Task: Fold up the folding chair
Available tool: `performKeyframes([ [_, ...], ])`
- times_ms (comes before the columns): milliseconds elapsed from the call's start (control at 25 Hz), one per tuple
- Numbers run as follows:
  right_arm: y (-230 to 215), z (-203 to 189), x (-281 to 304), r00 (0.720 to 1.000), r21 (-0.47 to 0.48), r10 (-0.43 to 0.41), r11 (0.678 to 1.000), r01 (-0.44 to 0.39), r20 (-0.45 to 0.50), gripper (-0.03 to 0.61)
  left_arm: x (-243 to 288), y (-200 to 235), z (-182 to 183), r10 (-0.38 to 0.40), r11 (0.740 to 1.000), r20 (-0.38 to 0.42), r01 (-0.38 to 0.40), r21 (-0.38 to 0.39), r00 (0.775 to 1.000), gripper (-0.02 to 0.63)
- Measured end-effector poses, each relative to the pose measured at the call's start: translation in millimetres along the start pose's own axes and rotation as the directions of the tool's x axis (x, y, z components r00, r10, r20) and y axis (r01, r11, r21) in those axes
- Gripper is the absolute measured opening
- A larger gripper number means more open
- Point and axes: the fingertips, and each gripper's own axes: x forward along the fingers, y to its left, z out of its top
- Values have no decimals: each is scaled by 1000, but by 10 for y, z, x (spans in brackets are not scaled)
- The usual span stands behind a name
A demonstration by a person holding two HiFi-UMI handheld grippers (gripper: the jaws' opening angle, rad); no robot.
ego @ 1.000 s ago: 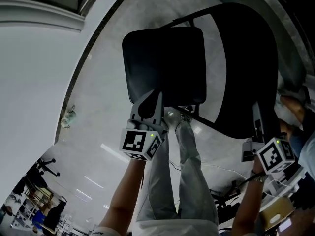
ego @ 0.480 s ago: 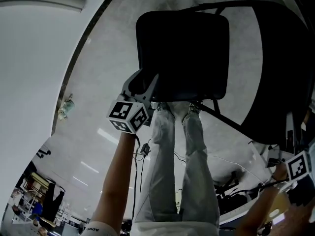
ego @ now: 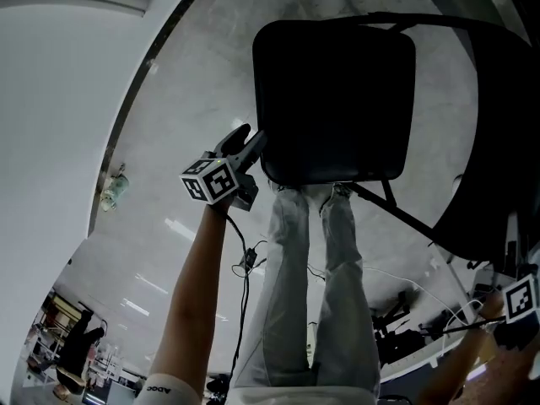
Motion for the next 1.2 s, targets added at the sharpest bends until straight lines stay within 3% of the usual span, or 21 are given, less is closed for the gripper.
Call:
performKeyframes([
  [160, 3, -26, -3, 1000, -5, -8, 1000, 8, -8, 135, 62, 77, -241, -82, 993, -57, 76, -95, 995, 282],
  [320, -2, -54, 39, 1000, 3, -1, 1000, 1, -9, 138, 171, 115, -457, -125, 985, -104, 111, -131, 987, 302],
  [720, -10, -56, 90, 1000, 22, 13, 1000, -13, -5, 140, 325, 195, -515, -149, 955, -67, 126, -269, 987, 350],
  [1200, -127, -87, 132, 998, 58, 65, 996, -65, -5, 135, 257, 113, -554, -101, 967, -69, 82, -241, 993, 341],
])
